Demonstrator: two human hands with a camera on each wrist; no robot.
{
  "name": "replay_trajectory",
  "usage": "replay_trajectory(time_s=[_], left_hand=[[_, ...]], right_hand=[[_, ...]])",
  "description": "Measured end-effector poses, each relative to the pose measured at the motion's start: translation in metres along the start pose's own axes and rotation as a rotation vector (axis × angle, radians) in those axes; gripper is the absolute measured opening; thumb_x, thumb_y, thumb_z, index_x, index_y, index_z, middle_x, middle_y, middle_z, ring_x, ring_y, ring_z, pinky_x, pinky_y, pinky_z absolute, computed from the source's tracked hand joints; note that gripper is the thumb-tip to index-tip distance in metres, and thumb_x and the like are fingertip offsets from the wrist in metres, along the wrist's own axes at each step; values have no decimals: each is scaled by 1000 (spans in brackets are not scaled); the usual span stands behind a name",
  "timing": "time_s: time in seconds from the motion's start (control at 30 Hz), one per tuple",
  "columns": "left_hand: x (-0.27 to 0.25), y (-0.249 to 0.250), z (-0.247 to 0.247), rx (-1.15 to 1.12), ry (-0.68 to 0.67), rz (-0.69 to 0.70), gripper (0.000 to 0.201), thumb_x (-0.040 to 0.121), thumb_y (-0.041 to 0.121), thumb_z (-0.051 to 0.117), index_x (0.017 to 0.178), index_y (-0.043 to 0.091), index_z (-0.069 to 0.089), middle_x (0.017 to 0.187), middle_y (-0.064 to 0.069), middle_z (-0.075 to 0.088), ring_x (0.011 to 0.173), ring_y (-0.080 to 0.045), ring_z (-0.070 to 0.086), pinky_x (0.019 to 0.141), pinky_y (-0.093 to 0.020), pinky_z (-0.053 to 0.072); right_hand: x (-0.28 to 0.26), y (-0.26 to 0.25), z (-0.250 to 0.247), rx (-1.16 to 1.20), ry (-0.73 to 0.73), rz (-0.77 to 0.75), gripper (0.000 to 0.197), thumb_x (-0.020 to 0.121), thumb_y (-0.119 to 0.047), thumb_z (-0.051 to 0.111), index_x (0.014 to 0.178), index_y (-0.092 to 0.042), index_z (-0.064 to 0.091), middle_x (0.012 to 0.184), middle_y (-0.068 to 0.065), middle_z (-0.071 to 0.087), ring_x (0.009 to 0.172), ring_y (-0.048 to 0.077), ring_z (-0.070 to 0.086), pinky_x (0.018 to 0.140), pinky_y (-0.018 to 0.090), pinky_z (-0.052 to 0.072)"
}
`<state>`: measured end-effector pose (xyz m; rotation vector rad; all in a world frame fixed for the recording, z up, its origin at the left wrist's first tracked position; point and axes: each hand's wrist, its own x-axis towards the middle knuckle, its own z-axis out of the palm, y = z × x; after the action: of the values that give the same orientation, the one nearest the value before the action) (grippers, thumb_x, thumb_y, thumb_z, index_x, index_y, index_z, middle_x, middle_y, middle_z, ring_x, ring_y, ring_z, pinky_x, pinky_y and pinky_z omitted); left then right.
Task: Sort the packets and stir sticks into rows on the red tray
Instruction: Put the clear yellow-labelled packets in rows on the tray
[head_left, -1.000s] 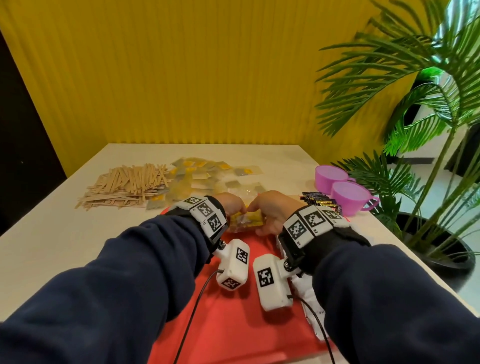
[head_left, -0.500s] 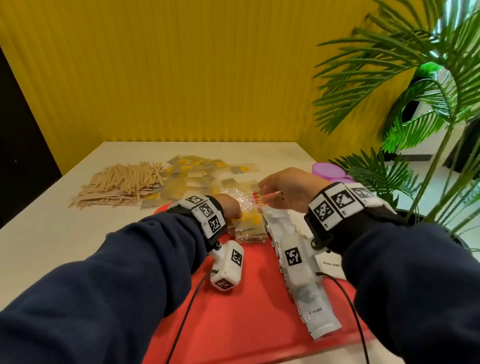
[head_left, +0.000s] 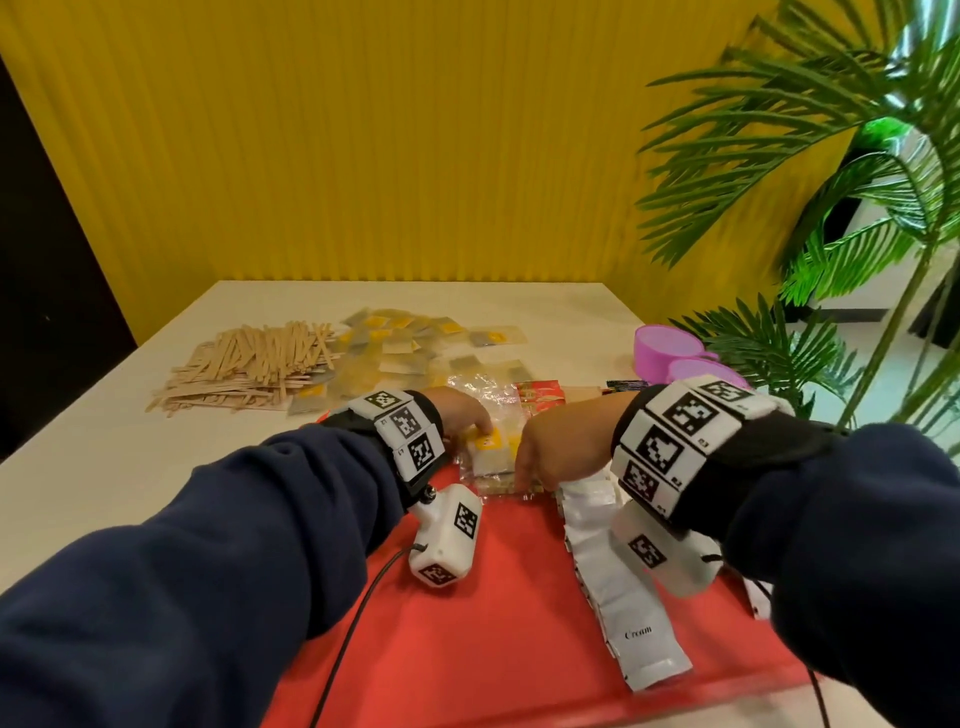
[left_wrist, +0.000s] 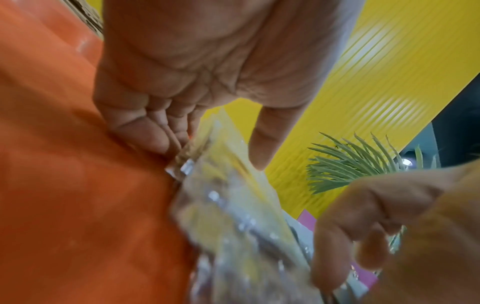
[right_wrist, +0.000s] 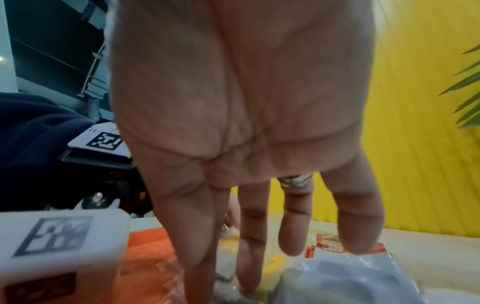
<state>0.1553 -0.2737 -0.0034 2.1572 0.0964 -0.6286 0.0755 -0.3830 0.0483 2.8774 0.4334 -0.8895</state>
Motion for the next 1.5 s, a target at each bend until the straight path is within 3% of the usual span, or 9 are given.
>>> replay_trajectory(time_s=[0.2, 0.47, 0.53, 0.67, 0.77, 0.9, 1.03, 1.2, 1.5], left_hand=[[21, -7, -9, -296, 10, -87, 17, 85, 17, 60, 93, 8, 49, 83, -8, 51, 81, -20, 49, 82, -32, 47], [18, -8, -8, -569, -81, -38, 53, 95, 26, 46, 141, 7, 30, 133, -14, 39, 76, -18, 40, 69, -32, 40], [16, -10, -5, -608, -68, -21, 54, 94, 28, 47, 140, 7, 29, 120, -12, 44, 74, -16, 39, 61, -29, 38], [14, -12, -3, -700, -66, -25, 59, 92, 33, 48, 143, 10, 29, 128, -15, 46, 112, -24, 50, 84, -35, 40], [15, -11, 0, -746, -120, -2, 79, 77, 47, 59, 145, 16, 32, 134, -18, 47, 120, -33, 49, 93, -38, 44], [28, -12, 5, -785, -187, 30, 117, 35, 58, 66, 144, 28, 34, 154, -8, 25, 139, -30, 28, 110, -49, 26], [45, -16, 11, -784, -165, 62, 108, 37, 59, 68, 138, 30, 42, 153, -4, 26, 140, -26, 27, 110, -50, 24], [54, -15, 10, -829, -95, 83, 100, 39, 54, 68, 134, 27, 49, 146, -5, 40, 133, -27, 39, 108, -47, 32], [37, -1, 11, -843, -126, 31, 120, 34, 59, 64, 145, 25, 29, 153, -6, 28, 139, -26, 28, 111, -49, 22]], right_hand=[[1, 2, -2, -44, 9, -25, 45, 90, -3, 44, 128, -22, 57, 136, -1, 51, 119, 17, 46, 79, 15, 31], [-1, 2, -6, 92, 32, 15, 49, 89, -5, 47, 132, -29, 50, 145, -1, 40, 129, 18, 39, 99, 26, 32], [3, 12, -12, 259, 161, 68, 47, 91, -9, 50, 136, -20, 46, 138, 2, 46, 119, 17, 45, 93, 24, 37], [15, 31, -22, 1113, 378, 256, 35, 95, -15, 51, 128, -4, 48, 85, 5, 46, 73, 14, 45, 65, 22, 42], [22, 36, -24, 1341, 312, 332, 56, 96, -34, 48, 138, 0, 33, 83, 11, 38, 70, 18, 44, 60, 25, 42], [34, 31, -24, 1449, 262, 299, 63, 96, -42, 43, 139, 2, 28, 96, 14, 43, 74, 17, 49, 52, 24, 47], [43, 30, -25, 1448, 262, 273, 61, 96, -44, 42, 135, 1, 32, 86, 11, 46, 68, 16, 48, 62, 24, 45], [45, 35, -29, 1452, 288, 299, 60, 96, -44, 43, 136, 0, 33, 108, 16, 45, 72, 17, 52, 64, 26, 45], [60, 38, -30, 1387, 229, 281, 66, 95, -50, 38, 139, 0, 31, 113, 21, 44, 86, 22, 50, 67, 27, 43]])
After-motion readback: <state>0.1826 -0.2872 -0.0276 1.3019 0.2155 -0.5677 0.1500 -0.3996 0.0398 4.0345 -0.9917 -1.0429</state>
